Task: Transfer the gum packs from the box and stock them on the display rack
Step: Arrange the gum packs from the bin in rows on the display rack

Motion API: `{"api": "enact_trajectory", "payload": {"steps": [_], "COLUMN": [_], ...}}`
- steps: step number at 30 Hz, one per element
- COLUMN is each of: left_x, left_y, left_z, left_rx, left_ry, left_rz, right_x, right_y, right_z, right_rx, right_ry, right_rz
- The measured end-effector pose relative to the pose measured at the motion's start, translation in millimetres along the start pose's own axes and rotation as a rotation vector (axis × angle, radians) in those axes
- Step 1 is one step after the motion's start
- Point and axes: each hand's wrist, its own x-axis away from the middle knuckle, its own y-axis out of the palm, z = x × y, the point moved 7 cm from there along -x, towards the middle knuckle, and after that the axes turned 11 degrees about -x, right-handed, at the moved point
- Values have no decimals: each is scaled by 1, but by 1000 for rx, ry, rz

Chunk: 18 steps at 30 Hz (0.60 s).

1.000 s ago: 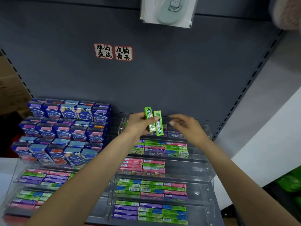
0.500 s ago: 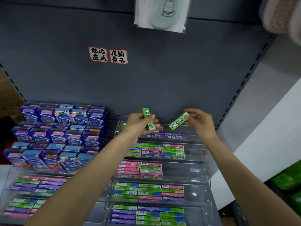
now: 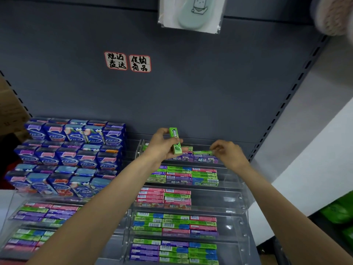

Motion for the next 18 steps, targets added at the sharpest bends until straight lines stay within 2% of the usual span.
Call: {"api": "enact_trajectory", "payload": {"steps": [7,11,18], "left_x": [3,1,-1], "left_y": [4,5,8], "left_z": [4,5,8], "left_rx": [-87,-224,-314], "left_ry": [46,63,96], "left_rz": [-37,-20,-13], "right_x": [2,2,0], "right_y": [13,12,9], "right_z": [-8,-8,-9], "right_rx": [51,35,-1], "right_ry": [-44,-31,-41], "right_rz": [-146,-162,-126]}}
